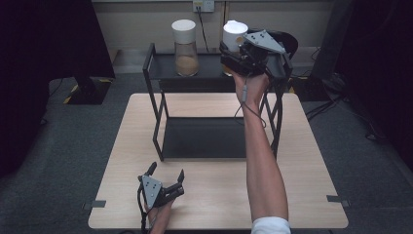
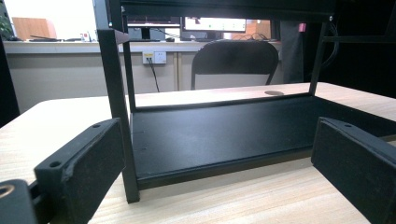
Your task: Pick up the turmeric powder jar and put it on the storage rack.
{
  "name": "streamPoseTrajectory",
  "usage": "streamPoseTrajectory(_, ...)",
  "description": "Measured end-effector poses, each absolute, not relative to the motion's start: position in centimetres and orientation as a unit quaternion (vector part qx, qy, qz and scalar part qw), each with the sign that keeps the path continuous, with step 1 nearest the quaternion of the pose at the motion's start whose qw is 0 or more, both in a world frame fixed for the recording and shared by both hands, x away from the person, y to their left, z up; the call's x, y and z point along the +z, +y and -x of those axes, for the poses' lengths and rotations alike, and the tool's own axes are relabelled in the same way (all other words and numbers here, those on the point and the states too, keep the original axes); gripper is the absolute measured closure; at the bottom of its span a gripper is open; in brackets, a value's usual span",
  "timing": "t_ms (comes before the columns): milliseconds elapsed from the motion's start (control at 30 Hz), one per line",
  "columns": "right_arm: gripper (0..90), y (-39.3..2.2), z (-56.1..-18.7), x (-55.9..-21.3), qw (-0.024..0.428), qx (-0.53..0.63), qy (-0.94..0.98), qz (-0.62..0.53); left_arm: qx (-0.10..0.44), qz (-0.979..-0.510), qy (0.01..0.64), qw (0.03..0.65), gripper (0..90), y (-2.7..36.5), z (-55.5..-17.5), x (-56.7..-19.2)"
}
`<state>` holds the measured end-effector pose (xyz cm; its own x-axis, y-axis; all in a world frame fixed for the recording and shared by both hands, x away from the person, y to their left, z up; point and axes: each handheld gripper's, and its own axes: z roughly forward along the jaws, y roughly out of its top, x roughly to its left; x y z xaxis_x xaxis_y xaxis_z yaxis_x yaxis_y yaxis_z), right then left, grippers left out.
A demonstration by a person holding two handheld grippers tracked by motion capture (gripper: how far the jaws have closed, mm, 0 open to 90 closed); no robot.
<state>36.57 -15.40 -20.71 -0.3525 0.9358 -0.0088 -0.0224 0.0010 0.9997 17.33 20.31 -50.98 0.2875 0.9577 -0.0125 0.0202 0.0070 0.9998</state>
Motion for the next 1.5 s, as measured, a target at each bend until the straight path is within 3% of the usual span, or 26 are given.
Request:
streamPoseTrajectory(300,24.1,-15.6,-36.6,-20.8,0.405,0.589,0.574,-0.399,0.415,-0.57,0.428,0.565,2.4,20.3,-17.3,-51.0)
streamPoseTrajectory(633,0.2,-16.0,-35.9,-22.0,0.416,0.613,0.54,-0.4,0.416,-0.571,0.427,0.565,2.4,20.3,-17.3,-51.0)
streamPoseTrajectory(1500,0.0,-17.5,-31.7,-24.0,0.428,0.617,0.548,-0.368,0.416,-0.57,0.429,0.565,2.3,20.3,-17.3,-51.0)
